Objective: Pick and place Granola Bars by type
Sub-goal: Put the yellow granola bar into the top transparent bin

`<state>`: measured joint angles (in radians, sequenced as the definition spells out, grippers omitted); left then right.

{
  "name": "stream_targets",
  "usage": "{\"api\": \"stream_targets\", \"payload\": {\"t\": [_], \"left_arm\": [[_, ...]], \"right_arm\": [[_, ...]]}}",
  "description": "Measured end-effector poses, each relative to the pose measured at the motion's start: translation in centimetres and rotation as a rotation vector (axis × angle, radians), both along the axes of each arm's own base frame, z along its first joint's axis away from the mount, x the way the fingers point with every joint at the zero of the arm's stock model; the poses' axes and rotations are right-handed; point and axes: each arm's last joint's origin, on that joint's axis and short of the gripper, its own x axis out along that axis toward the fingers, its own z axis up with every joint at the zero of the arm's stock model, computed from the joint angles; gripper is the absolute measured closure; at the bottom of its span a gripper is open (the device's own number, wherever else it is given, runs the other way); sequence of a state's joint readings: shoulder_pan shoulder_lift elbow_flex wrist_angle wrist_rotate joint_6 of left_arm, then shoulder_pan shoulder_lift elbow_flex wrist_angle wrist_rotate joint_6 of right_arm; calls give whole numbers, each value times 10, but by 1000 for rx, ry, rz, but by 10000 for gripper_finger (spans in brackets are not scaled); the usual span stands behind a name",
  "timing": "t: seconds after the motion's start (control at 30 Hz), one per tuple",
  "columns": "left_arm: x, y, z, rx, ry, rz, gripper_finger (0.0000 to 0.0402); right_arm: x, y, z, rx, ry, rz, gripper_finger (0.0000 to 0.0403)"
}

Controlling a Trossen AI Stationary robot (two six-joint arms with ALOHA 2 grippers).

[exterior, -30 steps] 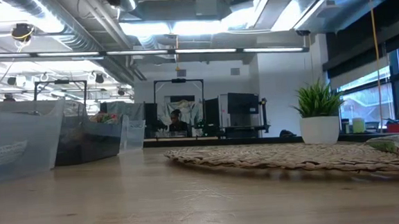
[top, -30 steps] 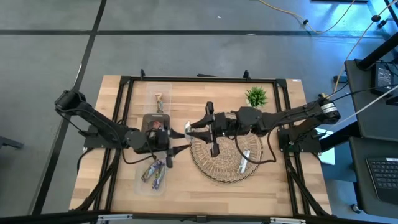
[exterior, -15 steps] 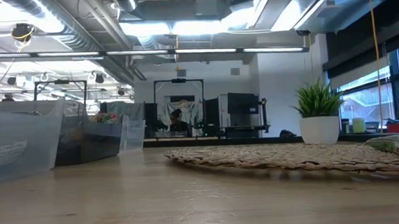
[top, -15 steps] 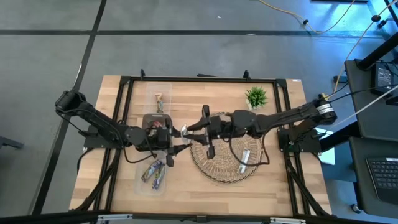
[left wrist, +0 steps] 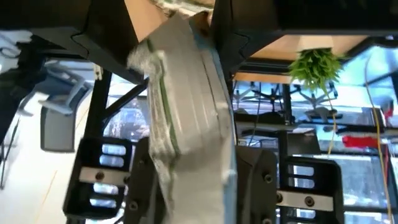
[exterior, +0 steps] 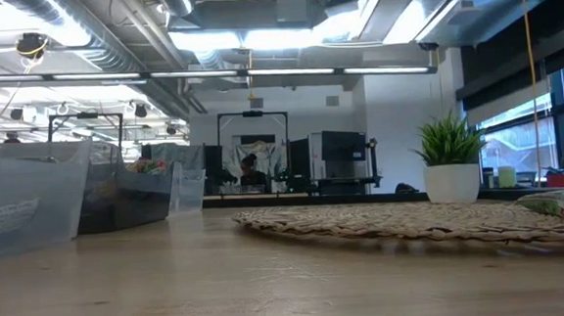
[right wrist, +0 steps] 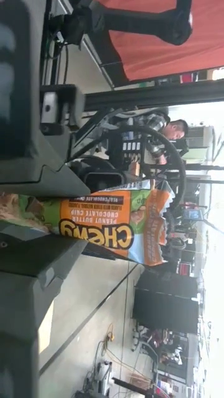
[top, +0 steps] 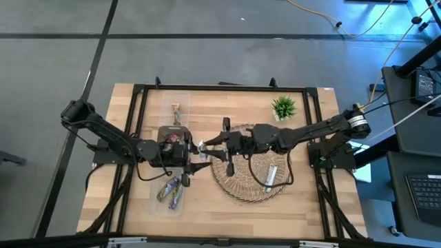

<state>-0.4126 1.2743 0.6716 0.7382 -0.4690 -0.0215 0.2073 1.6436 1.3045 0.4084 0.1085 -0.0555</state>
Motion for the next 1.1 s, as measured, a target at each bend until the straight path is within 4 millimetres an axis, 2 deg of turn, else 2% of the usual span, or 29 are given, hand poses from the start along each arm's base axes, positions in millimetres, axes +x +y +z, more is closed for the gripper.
{"api": "stream_targets", "payload": {"t": [0.17, 0.53, 1.1], "left_arm": [[0, 0, 0, -63, -3, -7, 237], [0, 1, 0, -57, -1, 23, 237], [-10, 5, 5, -50, 49, 32, 292]], "right_arm": [[0, 0, -1, -4, 14, -2, 303], [0, 0, -9, 10, 94, -2, 303], [-1, 0, -14, 20, 154, -4, 303]]}}
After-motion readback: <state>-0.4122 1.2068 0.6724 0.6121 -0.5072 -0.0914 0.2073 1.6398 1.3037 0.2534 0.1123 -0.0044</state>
